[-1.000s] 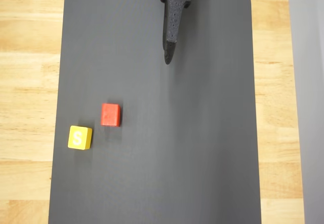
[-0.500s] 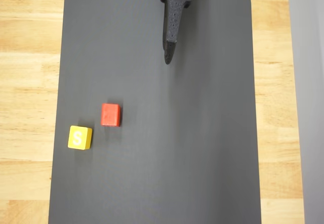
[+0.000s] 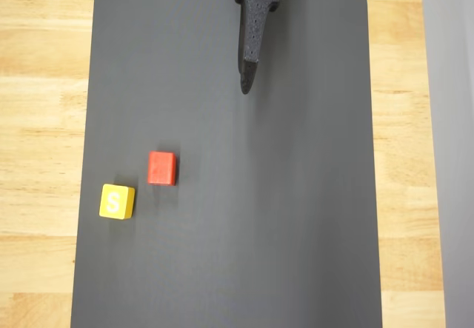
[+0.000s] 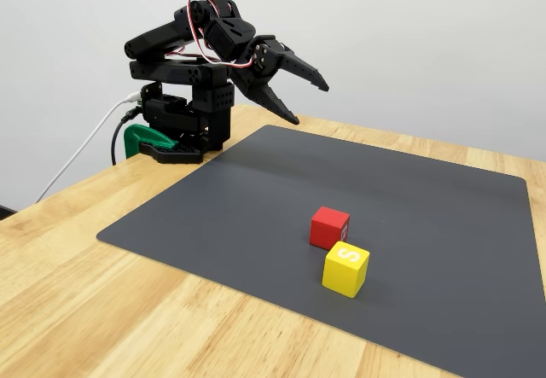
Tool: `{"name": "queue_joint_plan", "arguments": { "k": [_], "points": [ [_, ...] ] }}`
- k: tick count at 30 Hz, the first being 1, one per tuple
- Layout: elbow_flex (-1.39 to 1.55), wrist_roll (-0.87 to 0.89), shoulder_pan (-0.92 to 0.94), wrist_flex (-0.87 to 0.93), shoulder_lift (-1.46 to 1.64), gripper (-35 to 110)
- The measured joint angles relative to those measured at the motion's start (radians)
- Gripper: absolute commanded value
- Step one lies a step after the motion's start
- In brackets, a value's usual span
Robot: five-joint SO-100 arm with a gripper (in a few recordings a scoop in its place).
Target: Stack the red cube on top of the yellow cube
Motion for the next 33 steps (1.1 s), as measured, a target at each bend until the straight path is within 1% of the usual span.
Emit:
{"name": "queue_joint_plan", "arguments": {
  "k": [24, 28, 33],
  "points": [
    [0.000, 0.000, 0.000, 0.000, 0.000, 31],
    [0.000, 0.000, -0.002, 0.000, 0.000, 26],
    [0.000, 0.000, -0.020, 0.000, 0.000, 26]
  ]
}}
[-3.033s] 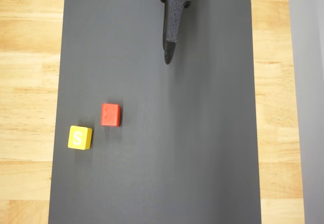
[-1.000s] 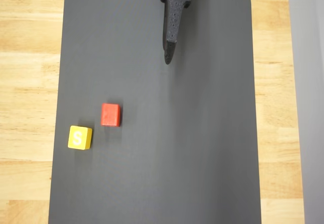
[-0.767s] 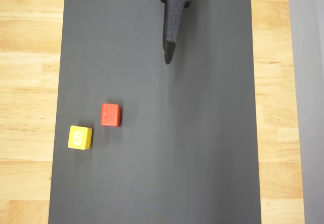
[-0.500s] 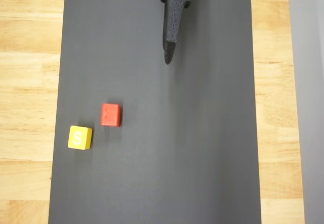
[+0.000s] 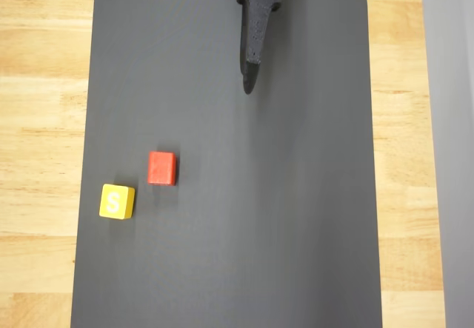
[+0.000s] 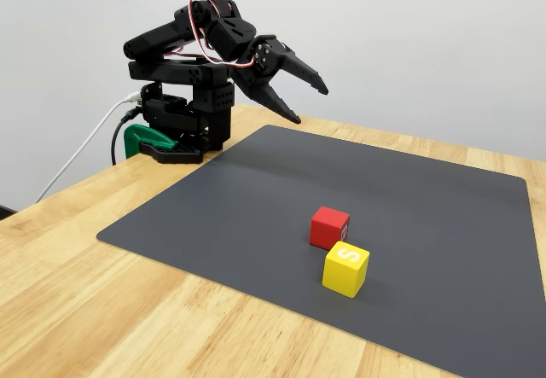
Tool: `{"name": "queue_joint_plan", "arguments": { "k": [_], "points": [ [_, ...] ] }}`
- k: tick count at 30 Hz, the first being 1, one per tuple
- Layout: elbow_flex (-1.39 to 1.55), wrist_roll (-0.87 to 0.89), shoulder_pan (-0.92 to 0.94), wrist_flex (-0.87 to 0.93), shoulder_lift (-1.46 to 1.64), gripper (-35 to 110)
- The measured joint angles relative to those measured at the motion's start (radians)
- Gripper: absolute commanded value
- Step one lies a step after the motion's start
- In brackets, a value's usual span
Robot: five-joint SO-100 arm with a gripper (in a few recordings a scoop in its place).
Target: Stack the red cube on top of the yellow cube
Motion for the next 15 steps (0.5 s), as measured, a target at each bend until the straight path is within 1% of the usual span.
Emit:
{"name": "queue_joint_plan", "arguments": {
  "k": [8, 12, 15],
  "points": [
    [0.000, 0.000, 0.003, 0.000, 0.000, 26],
    [0.000, 0.000, 0.003, 0.000, 0.000, 20],
    [0.000, 0.000, 0.003, 0.000, 0.000, 8]
  ]
}}
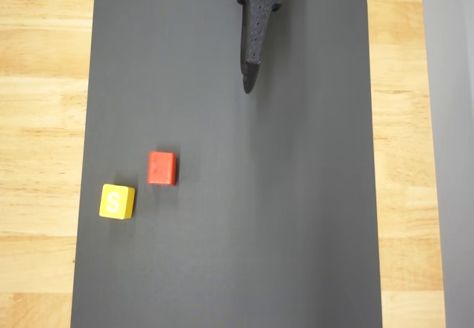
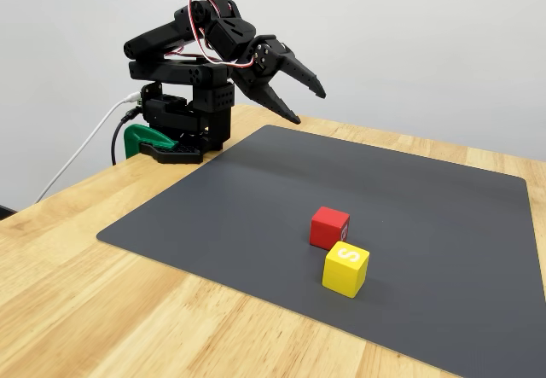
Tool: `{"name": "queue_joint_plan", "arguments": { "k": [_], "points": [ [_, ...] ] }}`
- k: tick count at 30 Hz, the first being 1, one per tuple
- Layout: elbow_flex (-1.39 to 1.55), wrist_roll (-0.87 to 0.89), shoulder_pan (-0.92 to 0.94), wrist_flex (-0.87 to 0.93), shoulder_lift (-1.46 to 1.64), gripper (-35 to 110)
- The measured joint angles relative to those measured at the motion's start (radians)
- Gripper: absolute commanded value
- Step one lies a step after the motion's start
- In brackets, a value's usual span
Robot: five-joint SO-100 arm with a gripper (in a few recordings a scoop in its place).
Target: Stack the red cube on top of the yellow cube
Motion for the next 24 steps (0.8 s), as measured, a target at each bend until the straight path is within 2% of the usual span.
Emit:
{"name": "queue_joint_plan", "arguments": {
  "k": [3, 24],
  "points": [
    [0.000, 0.000, 0.000, 0.000, 0.000, 0],
    [0.000, -0.018, 0.000, 0.000, 0.000, 0]
  ]
}}
